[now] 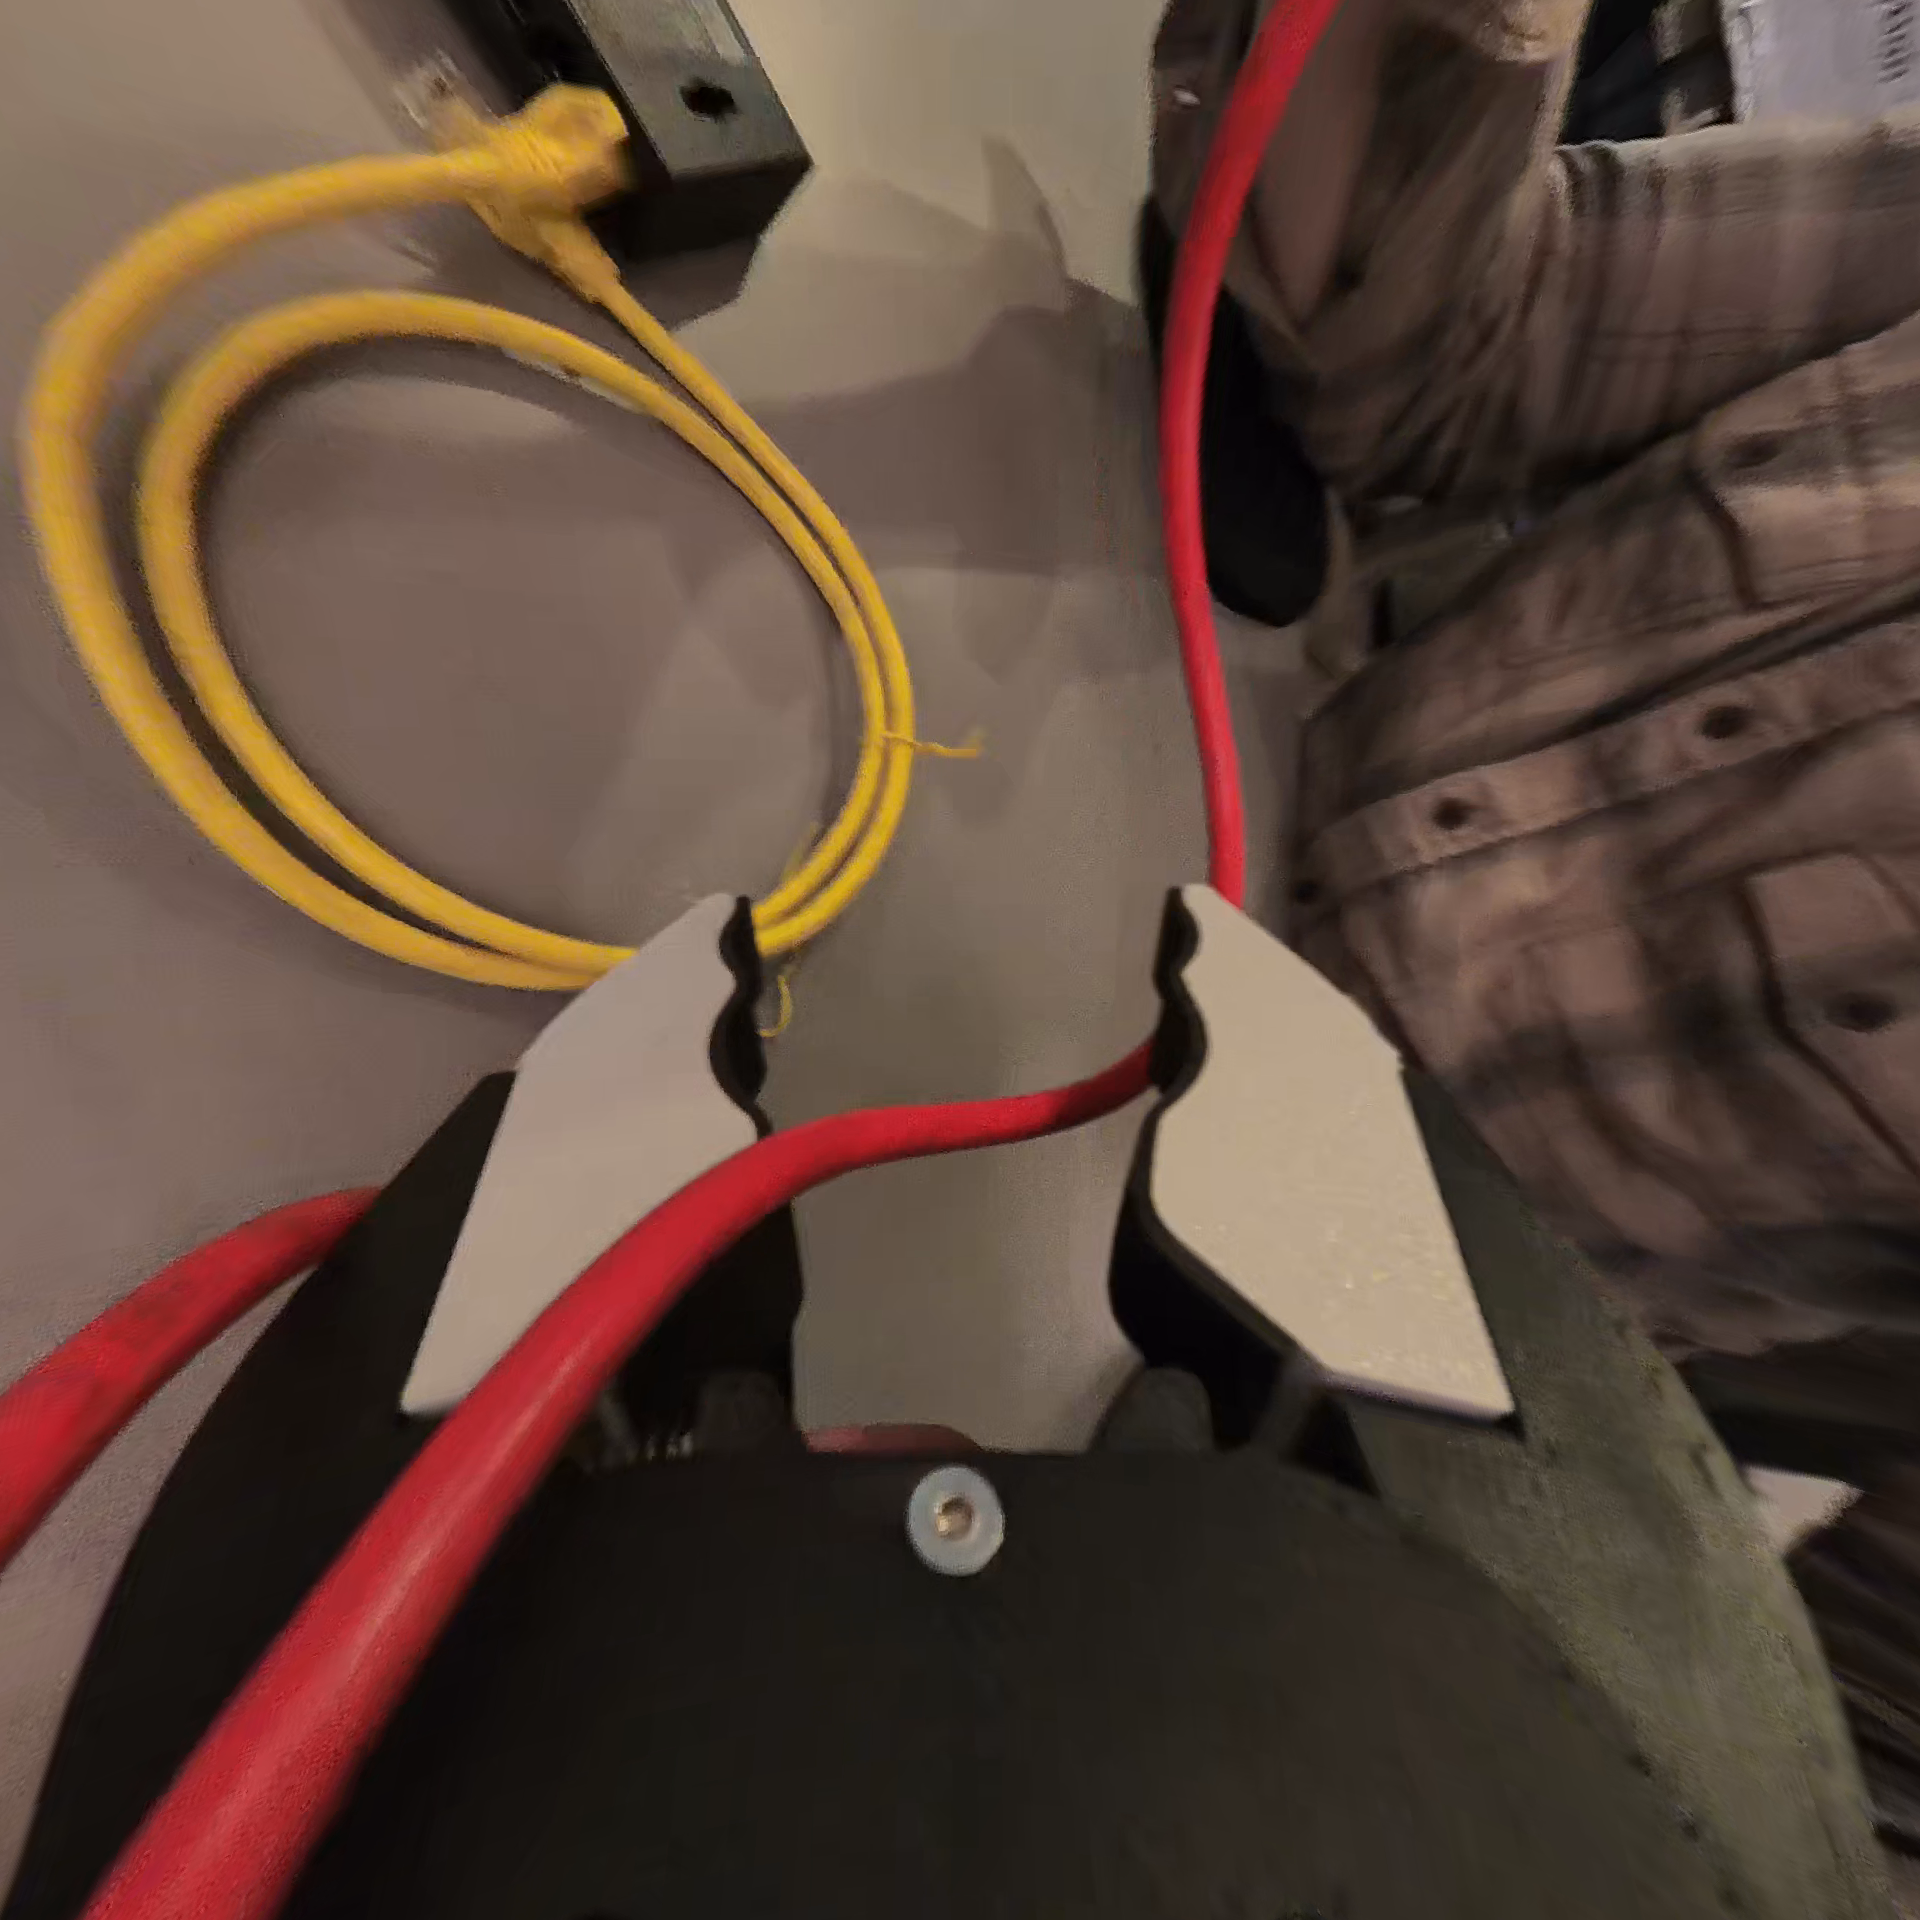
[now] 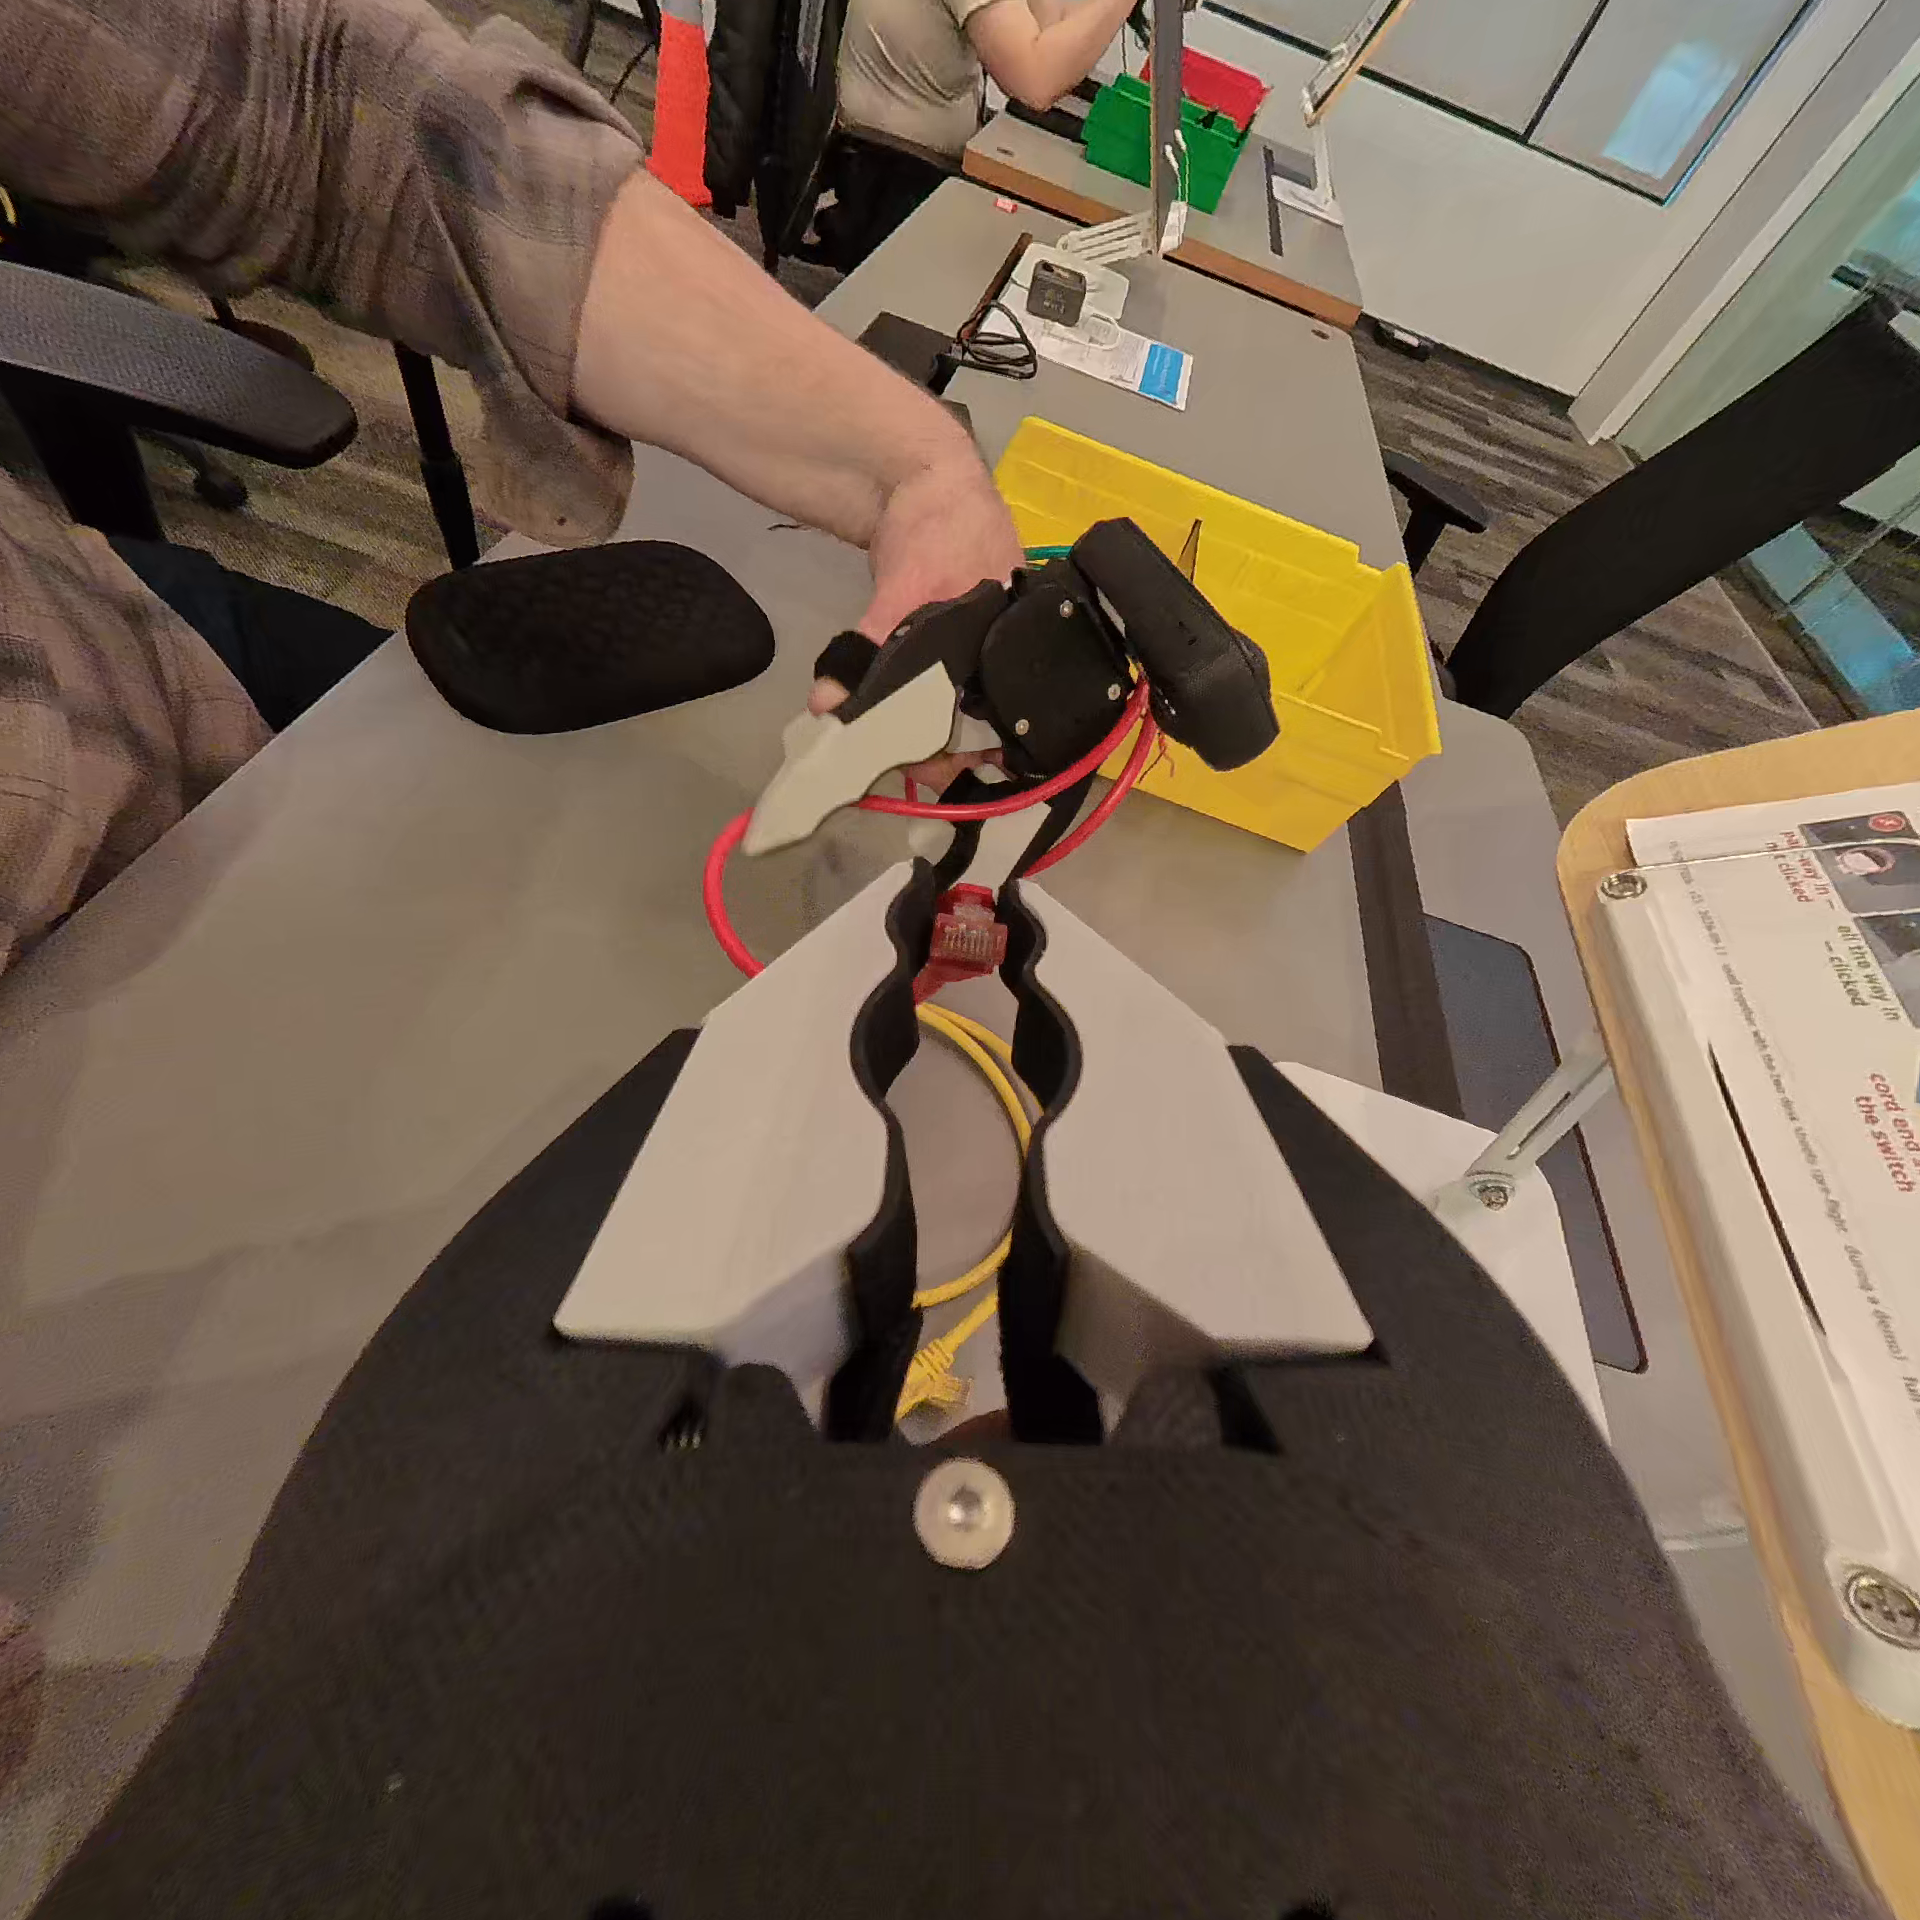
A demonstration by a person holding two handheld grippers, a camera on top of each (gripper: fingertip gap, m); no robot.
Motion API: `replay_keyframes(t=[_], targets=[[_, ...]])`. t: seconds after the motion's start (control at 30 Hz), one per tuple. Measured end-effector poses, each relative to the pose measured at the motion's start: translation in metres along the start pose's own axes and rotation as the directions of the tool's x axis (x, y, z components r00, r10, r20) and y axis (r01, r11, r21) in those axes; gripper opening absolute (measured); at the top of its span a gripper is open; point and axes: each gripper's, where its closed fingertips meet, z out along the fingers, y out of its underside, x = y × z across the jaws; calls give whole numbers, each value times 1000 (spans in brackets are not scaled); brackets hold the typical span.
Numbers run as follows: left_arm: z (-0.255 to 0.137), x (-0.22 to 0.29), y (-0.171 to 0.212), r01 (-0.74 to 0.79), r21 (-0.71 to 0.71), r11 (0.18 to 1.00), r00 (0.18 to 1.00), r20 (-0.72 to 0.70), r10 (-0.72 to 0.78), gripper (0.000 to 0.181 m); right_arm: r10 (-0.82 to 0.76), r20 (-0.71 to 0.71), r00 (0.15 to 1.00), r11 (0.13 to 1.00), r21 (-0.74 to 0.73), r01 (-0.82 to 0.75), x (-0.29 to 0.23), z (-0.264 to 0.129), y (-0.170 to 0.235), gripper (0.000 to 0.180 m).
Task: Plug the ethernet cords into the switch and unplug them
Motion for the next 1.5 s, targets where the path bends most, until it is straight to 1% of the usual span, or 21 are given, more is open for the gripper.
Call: replay_keyframes(t=[0.07,0.2,0.27,0.3,0.37,0.43,0.47,0.5,0.67,0.73,0.8,0.87,0.93,1.0,1.07,1.13,1.2,1.27,1.33,1.37,1.5], targets=[[-4,4,9,44,-48,998,997,-60,-47,81,5,12,1000,1000,-2,-5,-2,-3,2,10],[-12,15,15,75,-164,984,988,-120,-96,82,6,55,998,999,-47,-3,-10,-5,12,10],[-18,19,0,64,-132,989,990,-118,-80,99,-10,85,996,994,-108,19,-17,2,19,10],[-19,16,-7,52,-123,991,995,-83,-63,99,-16,113,993,991,-130,31,-23,7,21,10],[-23,6,-35,47,-5,999,999,-8,-47,118,-35,145,989,984,-165,59,-31,18,23,10],[-30,14,-57,43,99,994,998,-45,-38,124,-33,144,989,968,-241,68,-31,26,35,10],[-32,18,-62,47,126,991,997,-64,-39,131,-27,155,988,966,-249,65,-33,29,38,10],[-32,21,-62,68,124,990,994,-95,-56,129,-21,159,987,966,-252,61,-32,30,41,10],[-16,15,-5,213,-174,961,975,-18,-219,117,-5,103,995,973,-229,29,-21,19,39,10],[-18,16,26,252,-348,903,966,37,-255,111,2,102,995,973,-228,22,-20,14,41,10],[-30,8,49,316,-468,825,949,167,-268,103,3,82,997,967,-254,18,-17,12,46,10],[-42,21,58,309,-553,774,951,166,-261,97,15,75,997,963,-270,6,-15,11,50,10],[-50,33,35,285,-488,825,958,144,-246,99,24,61,998,951,-308,-4,-12,13,59,10],[-59,58,9,195,-413,890,980,49,-192,88,22,57,998,954,-298,-3,-10,17,57,10],[-65,81,-14,63,-311,948,997,-23,-74,76,15,55,998,963,-269,1,-10,18,52,10],[-67,88,-32,-42,-203,978,998,39,51,75,26,39,999,975,-224,-16,-6,14,44,10],[-65,99,-54,-109,-32,994,989,93,111,79,34,13,999,982,-188,-30,0,12,39,10],[-58,110,-75,-203,117,972,965,193,179,88,44,-5,999,988,-150,-44,4,13,33,10],[-47,133,-95,-294,257,921,940,251,230,90,55,-50,997,987,-146,-62,14,17,34,10],[-44,134,-103,-353,298,887,909,336,248,91,61,-71,996,988,-140,-71,18,19,34,10],[-59,110,-122,-521,326,789,765,588,263,103,81,-70,994,996,-43,-84,21,28,19,10]])
